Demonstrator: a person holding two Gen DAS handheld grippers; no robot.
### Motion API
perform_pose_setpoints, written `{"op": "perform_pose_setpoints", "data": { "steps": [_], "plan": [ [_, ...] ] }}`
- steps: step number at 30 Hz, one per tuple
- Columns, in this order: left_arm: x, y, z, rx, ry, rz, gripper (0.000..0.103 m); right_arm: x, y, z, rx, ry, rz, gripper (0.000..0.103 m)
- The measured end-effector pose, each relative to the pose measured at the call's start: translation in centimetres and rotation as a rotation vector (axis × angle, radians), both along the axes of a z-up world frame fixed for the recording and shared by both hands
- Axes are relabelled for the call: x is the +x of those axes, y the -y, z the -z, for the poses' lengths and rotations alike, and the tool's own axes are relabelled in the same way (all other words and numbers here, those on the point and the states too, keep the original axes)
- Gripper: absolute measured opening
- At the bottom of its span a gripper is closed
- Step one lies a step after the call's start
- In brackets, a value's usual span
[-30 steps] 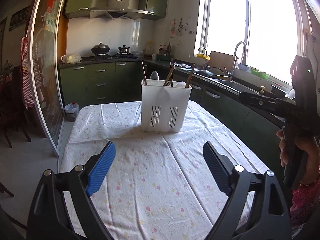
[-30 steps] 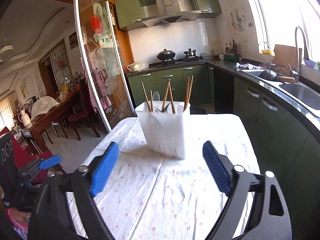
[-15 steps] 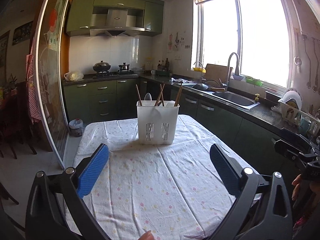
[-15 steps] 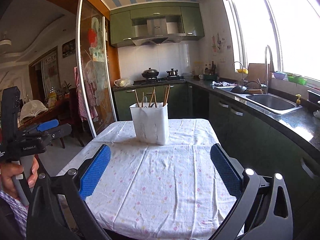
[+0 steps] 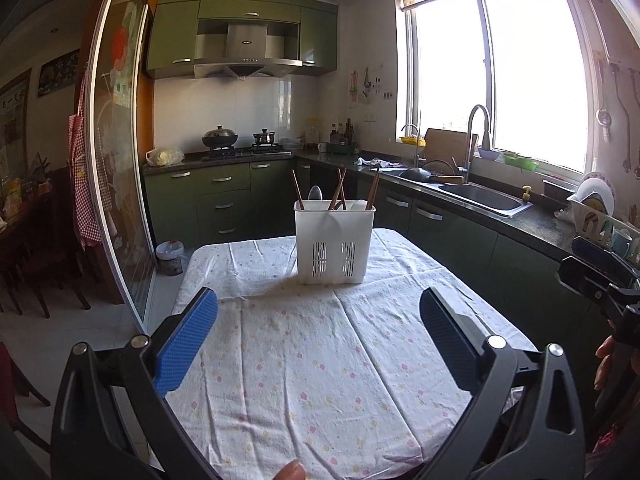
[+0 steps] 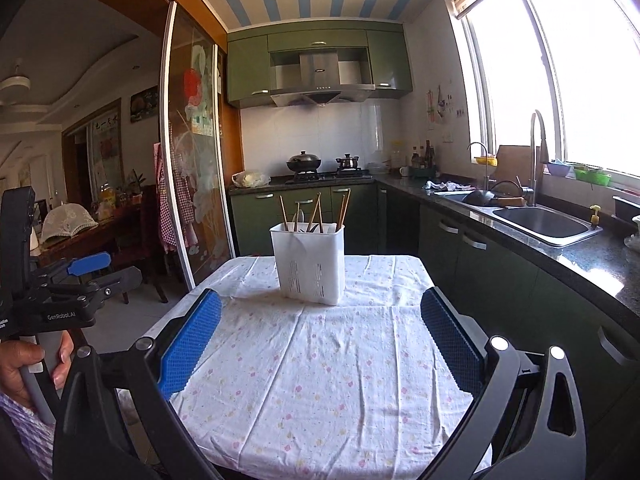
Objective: Organize utensils
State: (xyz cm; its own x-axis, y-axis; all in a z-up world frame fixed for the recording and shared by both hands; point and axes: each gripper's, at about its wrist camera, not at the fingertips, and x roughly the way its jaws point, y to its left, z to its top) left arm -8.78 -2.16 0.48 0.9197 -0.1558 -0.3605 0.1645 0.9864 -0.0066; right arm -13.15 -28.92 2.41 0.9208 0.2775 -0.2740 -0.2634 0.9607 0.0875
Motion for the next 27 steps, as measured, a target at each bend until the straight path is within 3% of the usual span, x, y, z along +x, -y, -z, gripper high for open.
{"op": "perform_pose_setpoints", "data": {
  "steps": [27],
  "plan": [
    [0.5, -0.3, 0.8, 0.025, -0.027, -0.024, 0.096, 2.0, -0.5, 1.1, -0.006, -0.042, 0.008, 0.098]
  ]
}}
